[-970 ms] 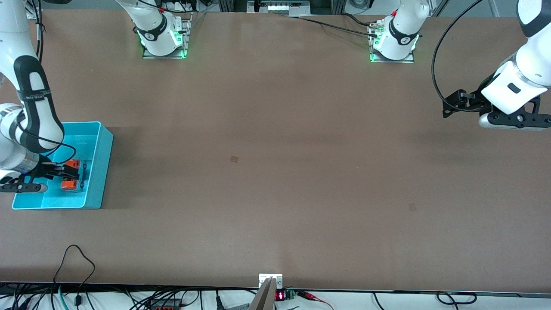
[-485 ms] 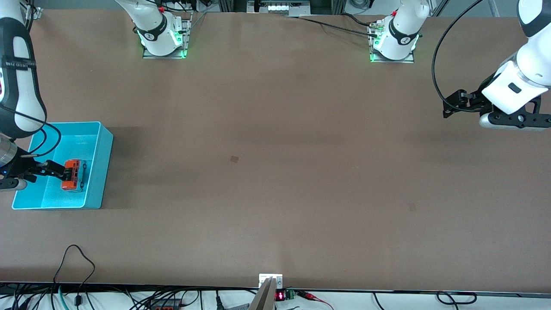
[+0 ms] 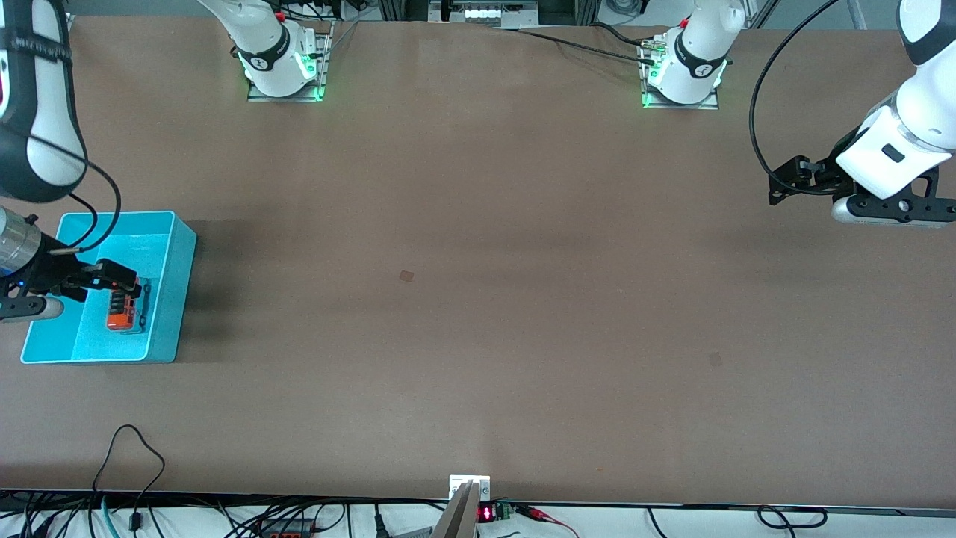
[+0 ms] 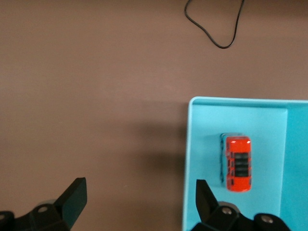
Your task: Wind up bus and store in blue box
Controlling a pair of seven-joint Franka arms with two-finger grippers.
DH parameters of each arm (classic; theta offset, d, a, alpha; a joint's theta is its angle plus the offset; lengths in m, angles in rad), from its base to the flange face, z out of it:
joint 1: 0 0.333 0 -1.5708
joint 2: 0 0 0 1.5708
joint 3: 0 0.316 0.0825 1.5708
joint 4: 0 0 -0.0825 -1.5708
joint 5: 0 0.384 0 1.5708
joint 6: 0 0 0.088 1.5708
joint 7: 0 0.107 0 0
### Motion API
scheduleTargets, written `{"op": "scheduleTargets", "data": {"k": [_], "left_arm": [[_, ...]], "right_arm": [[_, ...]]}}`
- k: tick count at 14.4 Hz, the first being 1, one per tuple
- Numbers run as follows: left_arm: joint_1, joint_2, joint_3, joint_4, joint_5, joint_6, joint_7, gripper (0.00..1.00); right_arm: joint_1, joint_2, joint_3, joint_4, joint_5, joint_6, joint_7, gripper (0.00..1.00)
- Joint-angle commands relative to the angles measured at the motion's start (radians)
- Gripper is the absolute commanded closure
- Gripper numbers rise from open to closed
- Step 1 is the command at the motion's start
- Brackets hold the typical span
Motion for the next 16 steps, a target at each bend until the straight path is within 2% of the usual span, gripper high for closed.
{"op": "scheduleTargets", "data": {"k": [1, 4, 5, 8, 11, 13, 16], "left_arm": [[-0.002, 0.016, 0.001, 0.031, -0.008, -0.008, -0.009, 0.00], [-0.002, 0.016, 0.001, 0.031, -0.008, -0.008, -0.009, 0.00], [-0.002, 0.014, 0.001, 0.031, -0.010, -0.009, -0.010, 0.00], [-0.004, 0.014, 0.001, 0.031, -0.011, -0.018, -0.015, 0.00], [-0.004, 0.014, 0.001, 0.032, -0.011, -0.051, -0.006, 0.00], [-0.002, 0.014, 0.001, 0.032, -0.011, -0.049, -0.004, 0.00], [-0.004, 0.014, 0.001, 0.038, -0.011, -0.052, -0.004, 0.00]], "right_arm": [[0.042, -0.058, -0.011, 0.082, 0.007, -0.180, 0.106, 0.00], [0.099, -0.075, -0.067, 0.175, 0.004, -0.341, 0.188, 0.00], [0.111, -0.083, -0.093, 0.186, 0.003, -0.363, 0.186, 0.00], [0.096, -0.085, -0.095, 0.183, -0.006, -0.366, 0.180, 0.00], [0.105, -0.092, -0.093, 0.132, -0.067, -0.354, 0.157, 0.00], [0.107, -0.111, -0.093, 0.089, -0.078, -0.321, 0.154, 0.00], [0.105, -0.190, -0.093, -0.030, -0.077, -0.227, 0.145, 0.00]]}}
